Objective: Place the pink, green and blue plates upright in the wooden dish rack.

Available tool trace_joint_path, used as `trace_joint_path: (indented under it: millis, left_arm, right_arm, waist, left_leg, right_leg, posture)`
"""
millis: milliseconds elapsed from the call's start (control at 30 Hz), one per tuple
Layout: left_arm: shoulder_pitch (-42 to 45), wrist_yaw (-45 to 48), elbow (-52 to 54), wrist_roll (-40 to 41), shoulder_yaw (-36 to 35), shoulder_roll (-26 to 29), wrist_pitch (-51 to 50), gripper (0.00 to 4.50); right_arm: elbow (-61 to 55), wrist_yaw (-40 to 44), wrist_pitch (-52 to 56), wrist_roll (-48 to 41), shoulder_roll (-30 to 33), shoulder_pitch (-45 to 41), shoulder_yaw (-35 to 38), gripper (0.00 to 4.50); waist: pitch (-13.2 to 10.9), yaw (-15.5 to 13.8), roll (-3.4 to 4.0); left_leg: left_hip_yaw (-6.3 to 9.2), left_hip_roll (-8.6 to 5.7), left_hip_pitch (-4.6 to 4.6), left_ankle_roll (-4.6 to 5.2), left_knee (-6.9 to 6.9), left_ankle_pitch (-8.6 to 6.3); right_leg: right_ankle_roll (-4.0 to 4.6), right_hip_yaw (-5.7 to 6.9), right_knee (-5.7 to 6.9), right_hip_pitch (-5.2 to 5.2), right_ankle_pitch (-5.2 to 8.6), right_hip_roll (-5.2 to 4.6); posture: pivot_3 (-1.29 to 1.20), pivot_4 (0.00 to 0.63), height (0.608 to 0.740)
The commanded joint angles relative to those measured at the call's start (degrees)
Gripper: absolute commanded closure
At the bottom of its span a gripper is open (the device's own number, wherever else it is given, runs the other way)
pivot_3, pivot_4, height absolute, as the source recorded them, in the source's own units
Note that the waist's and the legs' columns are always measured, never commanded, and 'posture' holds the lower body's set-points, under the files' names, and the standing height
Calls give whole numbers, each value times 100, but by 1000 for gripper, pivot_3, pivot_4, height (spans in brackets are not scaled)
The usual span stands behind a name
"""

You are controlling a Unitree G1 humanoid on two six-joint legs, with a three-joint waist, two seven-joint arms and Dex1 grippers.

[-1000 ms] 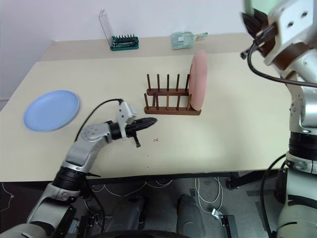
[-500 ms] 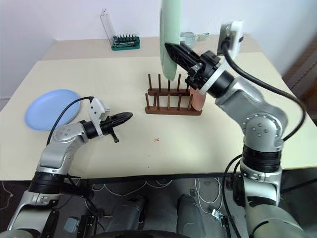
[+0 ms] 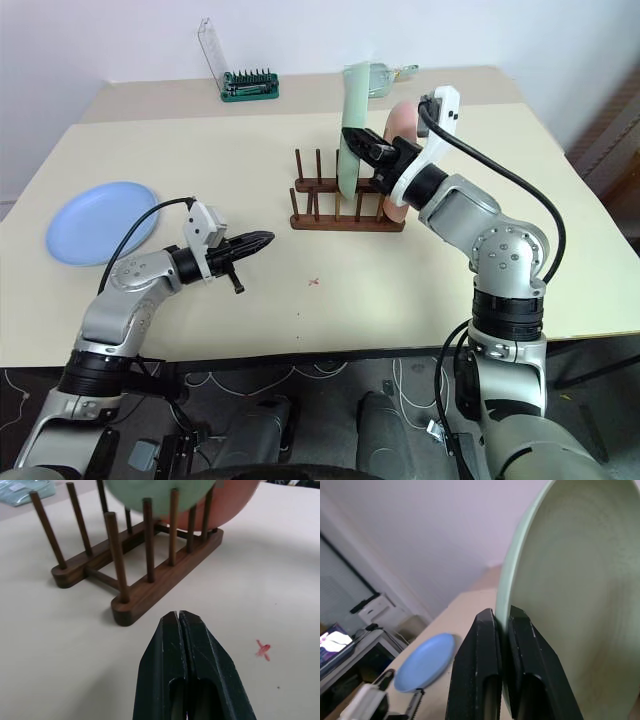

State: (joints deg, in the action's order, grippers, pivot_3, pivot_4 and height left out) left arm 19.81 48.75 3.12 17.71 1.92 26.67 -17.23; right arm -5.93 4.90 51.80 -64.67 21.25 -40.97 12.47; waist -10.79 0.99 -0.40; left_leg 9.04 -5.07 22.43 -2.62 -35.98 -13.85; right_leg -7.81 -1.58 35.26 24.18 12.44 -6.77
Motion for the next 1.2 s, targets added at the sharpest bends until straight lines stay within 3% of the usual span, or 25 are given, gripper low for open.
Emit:
trace_joint_path:
  millis: [33,133,300,433,600,667,733,833,933,1067,1200]
  left_arm:
    - [56,0,237,53,56,-29,4,4500]
    - [53,-20,269,59,82,-40,-8,4500]
    - [42,-35,307,77,115,-47,-27,4500]
    - [67,-28,257,70,121,-60,-24,4500]
    - [88,-122,116,91,-86,-20,-28,4500]
    - [108,-355,78,384,-525,-37,-272,3979]
    - [184,-786,24,670,-1095,-116,-383,3172]
    - [251,-1449,-34,925,-1820,-189,-484,1763]
    - [460,-2964,-185,662,-2571,-305,-594,150]
    - [828,-5598,-439,-86,-3585,-322,-1224,64]
    - [759,-6738,0,-242,-4177,-395,-1998,64]
  right_arm:
    - [-39,-99,54,-53,-29,-254,176,4167]
    - [-26,-144,73,-27,-48,-274,170,3025]
    - [-112,-100,2,127,-19,-325,119,549]
    - [-174,-8,-32,302,51,-373,83,549]
    - [-825,1219,-1028,2051,1335,-590,-723,549]
    - [-1134,1977,-1744,3024,1978,-597,-1328,487]
    - [-1370,2518,-2233,3566,2190,-627,-1822,487]
    - [-1391,2850,-2629,4241,2025,-744,-2466,487]
    - [-1162,3115,-3129,5024,1688,-819,-3158,487]
    - [-703,3204,-3394,5308,1059,-864,-3276,487]
    - [-598,3409,-3529,5403,842,-767,-3208,487]
  waist:
    - [0,-2,0]
    - [0,0,0]
    - [0,2,0]
    - [0,1,0]
    - [-3,-15,4]
    - [-4,-7,2]
    - [-2,46,-2]
    - [-2,148,-4]
    - [-3,155,-6]
    - [-2,127,-21]
    - [1,89,-40]
  left_leg:
    - [0,0,0,0,0,0]
    - [0,0,0,0,0,0]
    - [0,0,0,0,1,0]
    - [-1,0,0,0,1,0]
    - [-4,-2,8,0,-3,0]
    - [-6,-1,8,0,-1,0]
    - [-6,4,4,0,2,0]
    - [-7,11,1,0,2,0]
    - [-6,11,0,-2,1,1]
    - [1,7,1,-8,0,5]
    - [6,0,6,-12,0,5]
  right_leg:
    - [0,0,0,0,0,0]
    - [0,0,0,0,0,0]
    - [0,0,0,0,0,0]
    - [0,0,-1,0,0,0]
    - [-2,0,-3,5,0,0]
    - [-3,0,-5,6,1,0]
    - [-4,4,-5,7,2,4]
    - [-4,4,-2,7,2,7]
    - [-4,3,0,7,1,7]
    - [-3,3,0,7,-1,5]
    - [-3,4,-2,11,-2,0]
  posture:
    - [0,150,740]
    - [0,150,740]
    - [0,150,740]
    - [0,150,740]
    - [0,150,740]
    - [0,150,740]
    - [0,150,740]
    - [0,150,740]
    - [0,150,740]
    - [0,150,740]
    - [0,150,740]
